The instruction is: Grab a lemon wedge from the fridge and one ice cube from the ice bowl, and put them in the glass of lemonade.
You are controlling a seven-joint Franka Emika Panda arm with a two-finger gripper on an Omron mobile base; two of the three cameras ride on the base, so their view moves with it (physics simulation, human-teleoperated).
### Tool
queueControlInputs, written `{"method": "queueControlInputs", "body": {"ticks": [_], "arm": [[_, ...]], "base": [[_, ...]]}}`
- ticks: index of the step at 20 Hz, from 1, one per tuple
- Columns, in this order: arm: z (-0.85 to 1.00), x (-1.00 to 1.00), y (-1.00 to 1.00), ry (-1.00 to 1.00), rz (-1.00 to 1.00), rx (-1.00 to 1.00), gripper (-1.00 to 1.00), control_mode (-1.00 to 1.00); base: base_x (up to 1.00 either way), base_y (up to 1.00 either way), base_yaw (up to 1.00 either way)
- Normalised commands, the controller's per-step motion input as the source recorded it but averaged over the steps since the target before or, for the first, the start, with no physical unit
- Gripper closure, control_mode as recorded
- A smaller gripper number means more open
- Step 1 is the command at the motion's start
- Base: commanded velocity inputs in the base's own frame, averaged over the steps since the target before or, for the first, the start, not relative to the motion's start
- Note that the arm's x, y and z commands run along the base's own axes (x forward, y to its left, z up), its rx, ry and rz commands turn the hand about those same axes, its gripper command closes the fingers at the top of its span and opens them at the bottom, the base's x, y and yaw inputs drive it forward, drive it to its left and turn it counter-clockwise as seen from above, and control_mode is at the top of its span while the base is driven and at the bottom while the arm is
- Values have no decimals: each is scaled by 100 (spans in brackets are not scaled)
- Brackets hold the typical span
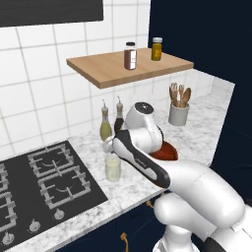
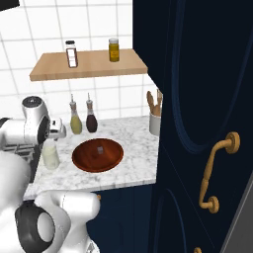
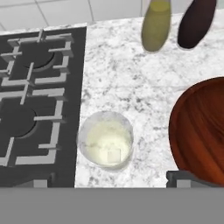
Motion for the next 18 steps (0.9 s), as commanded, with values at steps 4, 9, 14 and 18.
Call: {"method": "queueControlInputs", "body": {"ticks": [4,9,14,18], "arm": [[0,-7,-92,-5,0,7,-100,-100],[68,-24,-100,6,-1,-8,-100,-100],[53,-75,-92,13,-9,-9,-100,-100],[5,-100,-51,8,-11,-4,-100,-100]], "base": [[0,0,0],[0,0,0],[0,0,0],[0,0,0]]}}
